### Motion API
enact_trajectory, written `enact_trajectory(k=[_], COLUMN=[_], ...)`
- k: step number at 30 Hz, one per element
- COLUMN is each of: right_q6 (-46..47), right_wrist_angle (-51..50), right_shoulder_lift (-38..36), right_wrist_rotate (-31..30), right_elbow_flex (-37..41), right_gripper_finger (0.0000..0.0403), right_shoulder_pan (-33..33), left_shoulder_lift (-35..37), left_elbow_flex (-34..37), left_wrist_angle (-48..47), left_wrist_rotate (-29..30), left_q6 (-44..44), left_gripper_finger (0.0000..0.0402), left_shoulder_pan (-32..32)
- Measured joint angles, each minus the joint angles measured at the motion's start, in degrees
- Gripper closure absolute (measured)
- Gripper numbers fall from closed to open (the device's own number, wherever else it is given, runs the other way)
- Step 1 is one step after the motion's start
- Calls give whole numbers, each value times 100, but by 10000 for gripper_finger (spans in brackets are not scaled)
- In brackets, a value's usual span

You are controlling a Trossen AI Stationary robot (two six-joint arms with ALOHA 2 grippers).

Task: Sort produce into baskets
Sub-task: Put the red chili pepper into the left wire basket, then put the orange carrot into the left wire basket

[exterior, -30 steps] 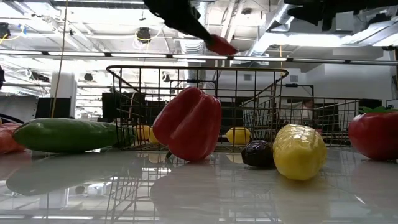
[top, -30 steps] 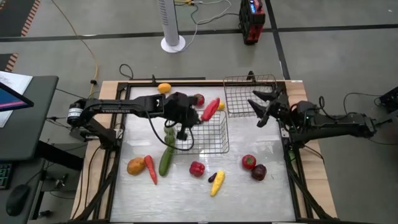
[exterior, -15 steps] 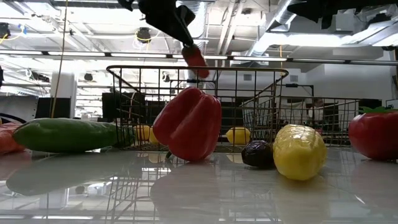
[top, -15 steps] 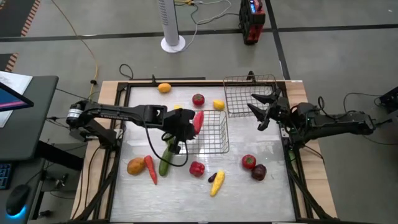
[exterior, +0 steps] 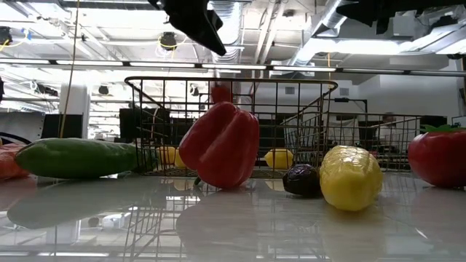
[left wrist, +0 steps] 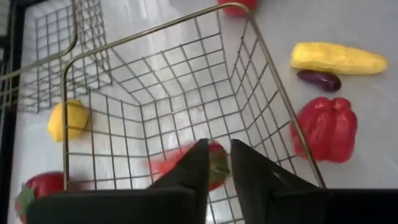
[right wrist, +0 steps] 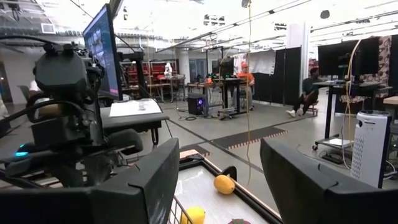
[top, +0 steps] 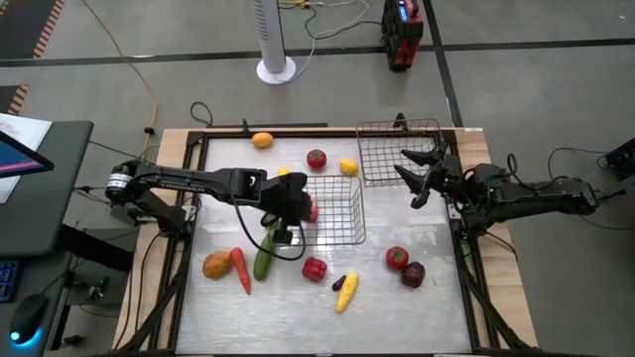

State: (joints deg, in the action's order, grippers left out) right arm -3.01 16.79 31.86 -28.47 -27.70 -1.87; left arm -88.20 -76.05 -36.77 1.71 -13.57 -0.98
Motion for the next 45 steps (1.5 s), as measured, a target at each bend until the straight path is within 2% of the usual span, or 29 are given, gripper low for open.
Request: enact_trajectory(k=[6, 9, 18, 25, 30, 34, 45], right_q6=[0, -23, -292, -372, -458, -457, -475], right_wrist_angle=[-6, -17, 145, 221, 352, 442, 474], right_shoulder_lift=[0, 0, 0, 0, 0, 0, 0], right_wrist_rotate=[-2, -2, -5, 0, 4, 16, 173], right_elbow_flex=[0, 0, 0, 0, 0, 0, 0], right_gripper_finger=[149, 149, 149, 149, 149, 149, 149], right_shoulder_pan=[0, 0, 161, 353, 516, 633, 654], left_shoulder_lift=[0, 0, 11, 4, 4, 3, 0], left_elbow_flex=[0, -116, -610, -78, 577, 1102, 1837], left_wrist_angle=[-327, -1009, -2942, -3766, -3770, -3480, -2380], left_wrist_rotate=[51, 0, -39, 469, 485, 679, 561], left_q6=[256, 491, 2137, 3348, 3800, 3823, 2689], left_gripper_finger=[249, 223, 214, 214, 214, 214, 214], left_shoulder_pan=[-93, -201, -953, -1792, -2365, -2698, -3046])
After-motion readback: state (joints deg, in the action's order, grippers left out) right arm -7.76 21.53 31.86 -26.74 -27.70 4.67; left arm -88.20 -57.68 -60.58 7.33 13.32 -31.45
